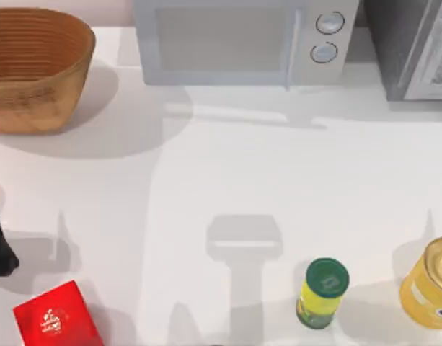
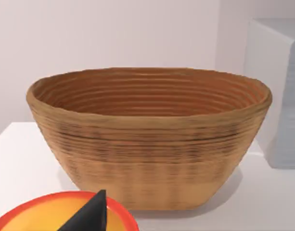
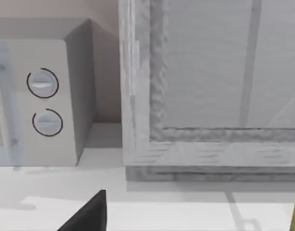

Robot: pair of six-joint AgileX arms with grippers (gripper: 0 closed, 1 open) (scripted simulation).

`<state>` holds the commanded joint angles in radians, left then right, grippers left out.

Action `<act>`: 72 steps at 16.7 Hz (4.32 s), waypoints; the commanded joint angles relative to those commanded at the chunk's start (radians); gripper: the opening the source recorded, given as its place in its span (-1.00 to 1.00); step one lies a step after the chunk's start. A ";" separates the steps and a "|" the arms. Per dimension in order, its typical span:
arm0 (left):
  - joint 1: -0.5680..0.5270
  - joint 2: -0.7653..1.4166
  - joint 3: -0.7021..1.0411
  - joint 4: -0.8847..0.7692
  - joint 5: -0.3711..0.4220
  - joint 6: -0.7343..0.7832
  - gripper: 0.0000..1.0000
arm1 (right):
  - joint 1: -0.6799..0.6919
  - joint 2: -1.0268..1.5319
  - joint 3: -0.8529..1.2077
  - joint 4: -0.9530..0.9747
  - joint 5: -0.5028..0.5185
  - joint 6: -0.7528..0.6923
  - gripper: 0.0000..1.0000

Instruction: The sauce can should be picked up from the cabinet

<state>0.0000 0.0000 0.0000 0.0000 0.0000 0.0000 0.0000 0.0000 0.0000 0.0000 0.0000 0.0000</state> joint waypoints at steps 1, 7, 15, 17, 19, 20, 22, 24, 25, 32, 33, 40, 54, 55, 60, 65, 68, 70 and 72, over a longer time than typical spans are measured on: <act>0.000 0.000 0.000 0.000 0.000 0.000 1.00 | 0.000 0.000 0.000 0.000 0.000 0.000 1.00; 0.000 0.000 0.000 0.000 0.000 0.000 1.00 | 0.012 0.100 0.125 -0.033 0.016 0.006 1.00; 0.000 0.000 0.000 0.000 0.000 0.000 1.00 | 0.049 0.372 0.489 -0.117 0.058 0.010 1.00; 0.000 0.000 0.000 0.000 0.000 0.000 1.00 | 0.057 0.442 0.577 -0.140 0.069 0.011 1.00; 0.000 0.000 0.000 0.000 0.000 0.000 1.00 | 0.066 0.510 0.665 -0.162 0.080 0.013 1.00; 0.000 0.000 0.000 0.000 0.000 0.000 1.00 | 0.071 0.544 0.710 -0.172 0.085 0.013 1.00; 0.000 0.000 0.000 0.000 0.000 0.000 1.00 | 0.080 0.610 0.800 -0.192 0.096 0.013 1.00; 0.000 0.000 0.000 0.000 0.000 0.000 1.00 | 0.088 0.677 0.890 -0.213 0.107 0.012 1.00; 0.000 0.000 0.000 0.000 0.000 0.000 1.00 | 0.092 0.711 0.935 -0.223 0.112 0.011 1.00; 0.000 0.000 0.000 0.000 0.000 0.000 1.00 | 0.125 0.949 1.246 -0.298 0.148 0.010 1.00; 0.000 0.000 0.000 0.000 0.000 0.000 1.00 | 0.131 0.983 1.291 -0.309 0.152 0.010 1.00; 0.000 0.000 0.000 0.000 0.000 0.000 1.00 | 0.168 1.229 1.613 -0.387 0.186 0.015 1.00; 0.000 0.000 0.000 0.000 0.000 0.000 1.00 | 0.178 1.368 1.780 -0.414 0.195 0.017 1.00; 0.000 0.000 0.000 0.000 0.000 0.000 1.00 | 0.176 1.384 1.794 -0.412 0.195 0.017 1.00; 0.000 0.000 0.000 0.000 0.000 0.000 1.00 | 0.170 1.463 1.864 -0.404 0.191 0.019 1.00; 0.000 0.000 0.000 0.000 0.000 0.000 1.00 | 0.163 1.542 1.933 -0.396 0.188 0.019 1.00; 0.000 0.000 0.000 0.000 0.000 0.000 1.00 | 0.160 1.590 1.975 -0.391 0.185 0.020 1.00; 0.000 0.000 0.000 0.000 0.000 0.000 1.00 | 0.157 1.623 2.004 -0.388 0.184 0.021 1.00; 0.000 0.000 0.000 0.000 0.000 0.000 1.00 | 0.155 1.642 2.020 -0.384 0.182 0.021 1.00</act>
<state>0.0000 0.0000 0.0000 0.0000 0.0000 0.0000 0.1550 1.6424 2.0198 -0.3837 0.1819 0.0214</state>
